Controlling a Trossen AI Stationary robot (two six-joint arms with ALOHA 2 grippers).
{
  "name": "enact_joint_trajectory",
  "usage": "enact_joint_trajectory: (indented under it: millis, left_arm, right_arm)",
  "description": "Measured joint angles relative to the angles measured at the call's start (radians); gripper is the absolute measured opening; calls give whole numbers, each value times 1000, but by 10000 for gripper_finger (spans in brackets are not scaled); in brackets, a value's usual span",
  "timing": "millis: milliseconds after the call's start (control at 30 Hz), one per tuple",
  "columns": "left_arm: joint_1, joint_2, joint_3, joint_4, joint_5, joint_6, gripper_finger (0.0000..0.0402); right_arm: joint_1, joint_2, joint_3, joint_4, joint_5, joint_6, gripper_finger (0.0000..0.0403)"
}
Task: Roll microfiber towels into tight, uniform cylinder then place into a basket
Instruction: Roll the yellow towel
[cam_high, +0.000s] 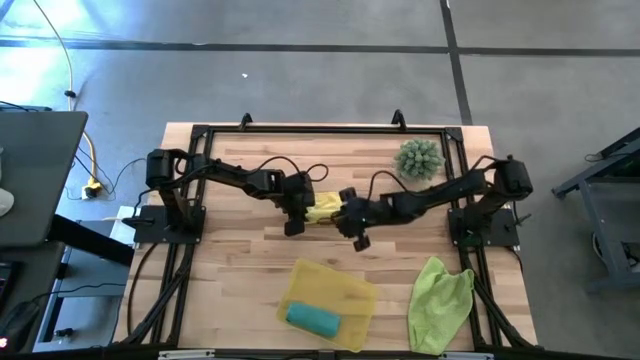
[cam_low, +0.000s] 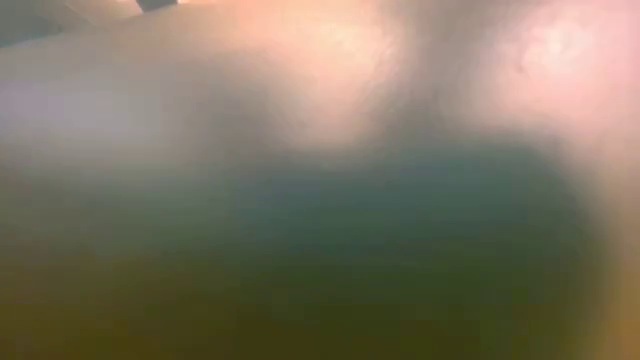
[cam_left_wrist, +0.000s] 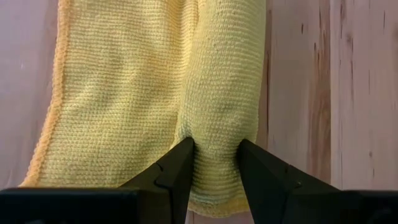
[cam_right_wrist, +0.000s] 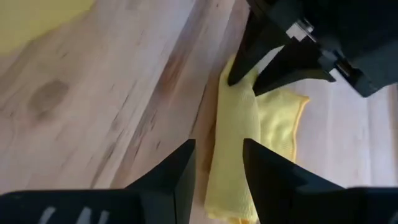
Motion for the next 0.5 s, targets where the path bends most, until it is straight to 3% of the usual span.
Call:
enact_joint_trajectory:
  millis: [300, 500]
  left_arm:
    - [-2, 2, -1, 15, -2, -17, 120]
    - [-2, 2, -1, 18, -4, -19, 120]
  right_arm:
    - [4, 82, -20, 20, 44, -49, 154]
    - [-19, 124, -20, 25, 190, -71, 197]
